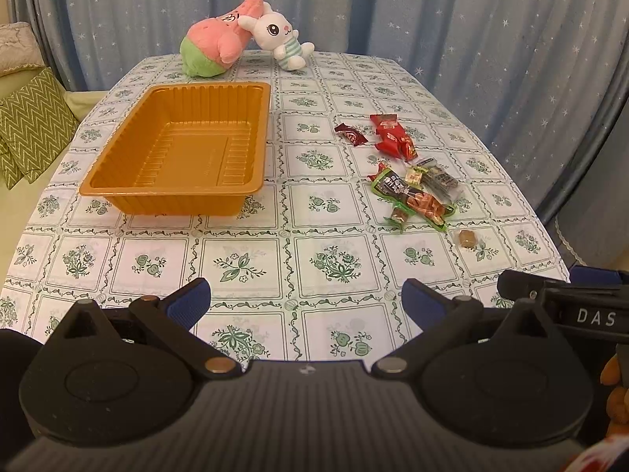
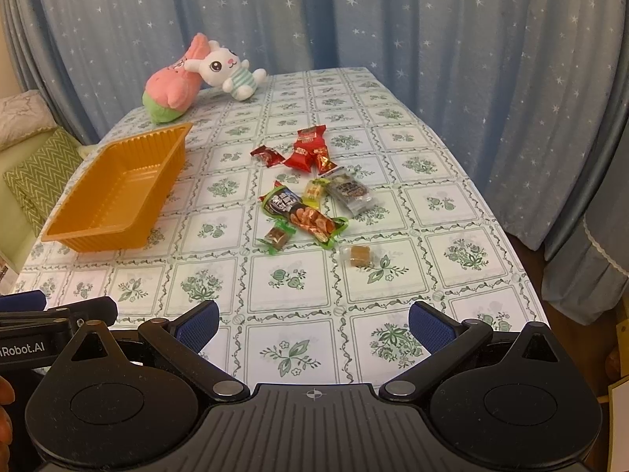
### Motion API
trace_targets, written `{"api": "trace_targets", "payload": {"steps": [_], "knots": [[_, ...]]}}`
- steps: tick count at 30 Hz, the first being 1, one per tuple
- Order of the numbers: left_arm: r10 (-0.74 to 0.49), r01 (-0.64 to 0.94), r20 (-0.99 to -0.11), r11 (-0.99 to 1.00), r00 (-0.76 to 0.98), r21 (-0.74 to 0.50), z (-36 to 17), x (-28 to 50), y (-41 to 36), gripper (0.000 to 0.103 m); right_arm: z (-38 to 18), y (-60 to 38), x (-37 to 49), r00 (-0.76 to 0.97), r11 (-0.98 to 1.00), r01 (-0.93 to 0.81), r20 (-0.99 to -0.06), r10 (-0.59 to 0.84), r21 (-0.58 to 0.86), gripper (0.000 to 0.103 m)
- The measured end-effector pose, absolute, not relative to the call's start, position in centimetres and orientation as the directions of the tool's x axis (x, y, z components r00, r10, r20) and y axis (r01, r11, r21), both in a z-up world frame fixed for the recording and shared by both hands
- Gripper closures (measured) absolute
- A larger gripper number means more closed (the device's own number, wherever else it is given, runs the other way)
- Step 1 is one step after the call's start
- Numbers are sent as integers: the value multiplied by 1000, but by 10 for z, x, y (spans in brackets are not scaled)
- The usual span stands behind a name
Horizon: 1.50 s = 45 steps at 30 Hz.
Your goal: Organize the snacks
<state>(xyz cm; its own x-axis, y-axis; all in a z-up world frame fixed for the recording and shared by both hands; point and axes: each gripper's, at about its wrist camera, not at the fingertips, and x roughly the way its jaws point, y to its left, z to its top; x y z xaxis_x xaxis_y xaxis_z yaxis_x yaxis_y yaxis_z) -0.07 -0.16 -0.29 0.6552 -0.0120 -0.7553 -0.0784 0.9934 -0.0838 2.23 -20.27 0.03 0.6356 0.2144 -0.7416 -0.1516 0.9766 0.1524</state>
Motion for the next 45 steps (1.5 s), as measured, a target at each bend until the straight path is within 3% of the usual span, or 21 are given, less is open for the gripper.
{"api": "trace_targets", "payload": {"steps": [45], "knots": [[-15,-77,-755,993,656,-86,-4,-1,-2,0,0,-207,25,634,979,-143,-746,203,145,1]]}}
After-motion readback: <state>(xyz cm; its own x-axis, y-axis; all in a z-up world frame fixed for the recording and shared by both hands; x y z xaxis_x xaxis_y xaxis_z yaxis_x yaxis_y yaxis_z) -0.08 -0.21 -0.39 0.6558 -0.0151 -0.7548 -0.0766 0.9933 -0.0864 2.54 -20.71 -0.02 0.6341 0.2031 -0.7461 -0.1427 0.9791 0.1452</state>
